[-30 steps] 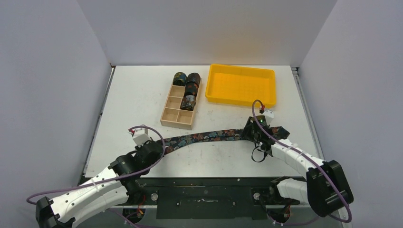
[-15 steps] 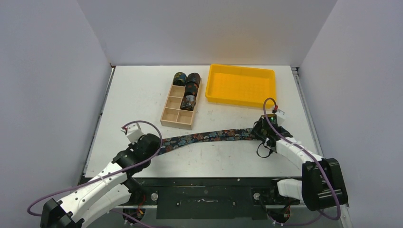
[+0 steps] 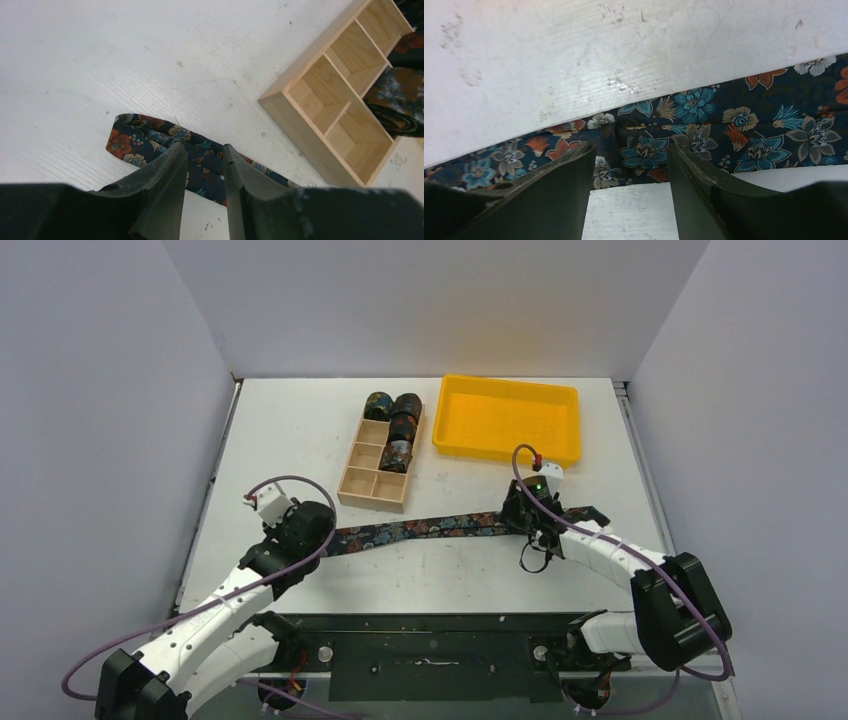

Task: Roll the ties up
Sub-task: Flatten out the tie at the center of the board.

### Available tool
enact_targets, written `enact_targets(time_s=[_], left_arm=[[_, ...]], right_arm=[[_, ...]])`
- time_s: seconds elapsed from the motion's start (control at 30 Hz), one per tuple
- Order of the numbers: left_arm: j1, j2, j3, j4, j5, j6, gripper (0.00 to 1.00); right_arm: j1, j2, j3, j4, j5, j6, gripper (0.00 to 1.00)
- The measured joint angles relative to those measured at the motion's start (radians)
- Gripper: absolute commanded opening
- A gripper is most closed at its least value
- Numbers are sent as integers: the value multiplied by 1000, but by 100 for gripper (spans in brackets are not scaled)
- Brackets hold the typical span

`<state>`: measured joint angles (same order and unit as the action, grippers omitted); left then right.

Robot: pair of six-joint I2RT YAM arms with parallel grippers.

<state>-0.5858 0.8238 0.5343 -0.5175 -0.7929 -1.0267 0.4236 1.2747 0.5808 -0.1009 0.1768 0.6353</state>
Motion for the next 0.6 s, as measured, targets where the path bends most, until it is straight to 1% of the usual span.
enact_targets(time_s=[0.07,0.17,0.23,0.3,0.37,0.43,0.5,0.53,0.57,0.6], left_arm=[[31,21,2,4,-6,-3,33],[89,35,2,7,-1,-2,39],[128,32,5,6,14,5,49],[151,21,18,4,27,24,61],[155,-1,45,-6,47,51,69],[156,-38,80,-18,78,76,77],[156,-82,99,-21,125,98,90],[156,-109,100,-21,153,111,95],[156,-135,98,-26,185,118,99],[156,-159,93,-27,219,120,97]], right_arm=[[0,42,0,-4,-2,0,55],[-5,56,-6,-9,-5,2,55],[-11,52,-11,-12,-5,3,57],[-11,25,-23,-14,-3,3,59],[-3,-31,-34,-27,1,1,60],[37,-84,-31,-24,1,-6,60],[115,-96,-2,-15,-1,-23,57],[161,-77,22,-7,-1,-31,56],[207,-49,51,3,-2,-40,55],[247,-10,84,16,-1,-49,55]])
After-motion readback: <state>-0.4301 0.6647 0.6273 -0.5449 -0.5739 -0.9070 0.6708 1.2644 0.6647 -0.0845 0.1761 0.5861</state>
